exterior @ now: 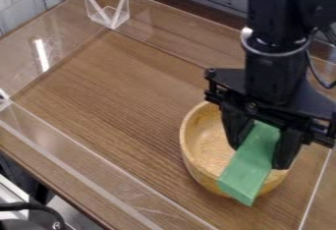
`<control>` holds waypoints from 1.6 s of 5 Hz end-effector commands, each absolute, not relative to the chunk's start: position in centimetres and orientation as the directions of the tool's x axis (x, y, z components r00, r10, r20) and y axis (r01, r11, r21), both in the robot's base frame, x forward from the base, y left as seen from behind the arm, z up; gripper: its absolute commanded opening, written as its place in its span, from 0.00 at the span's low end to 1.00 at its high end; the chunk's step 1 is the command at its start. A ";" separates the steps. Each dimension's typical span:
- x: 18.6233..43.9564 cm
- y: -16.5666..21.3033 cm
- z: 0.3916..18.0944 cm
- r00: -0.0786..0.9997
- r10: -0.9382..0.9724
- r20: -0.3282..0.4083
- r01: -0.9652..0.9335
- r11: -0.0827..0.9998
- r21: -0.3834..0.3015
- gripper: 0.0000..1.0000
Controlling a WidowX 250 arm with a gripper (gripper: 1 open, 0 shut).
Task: Put the green block in the brown bowl
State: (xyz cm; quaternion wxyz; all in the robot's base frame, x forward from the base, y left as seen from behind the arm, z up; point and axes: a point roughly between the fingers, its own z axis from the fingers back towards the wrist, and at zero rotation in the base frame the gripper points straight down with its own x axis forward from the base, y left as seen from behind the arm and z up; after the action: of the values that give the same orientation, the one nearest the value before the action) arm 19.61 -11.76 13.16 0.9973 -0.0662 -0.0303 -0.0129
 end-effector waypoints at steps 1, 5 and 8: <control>20.1 -11.6 14.1 0.994 -0.009 0.107 0.025 0.987 -0.157 0.00; 20.8 -10.8 13.1 0.994 0.009 0.110 0.009 0.986 -0.164 0.00; 21.6 -10.2 12.8 0.993 0.022 0.115 -0.003 0.986 -0.169 0.00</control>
State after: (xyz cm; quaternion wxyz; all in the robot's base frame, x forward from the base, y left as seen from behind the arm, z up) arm 21.11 -10.15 11.86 0.9962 -0.0765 -0.0414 0.0030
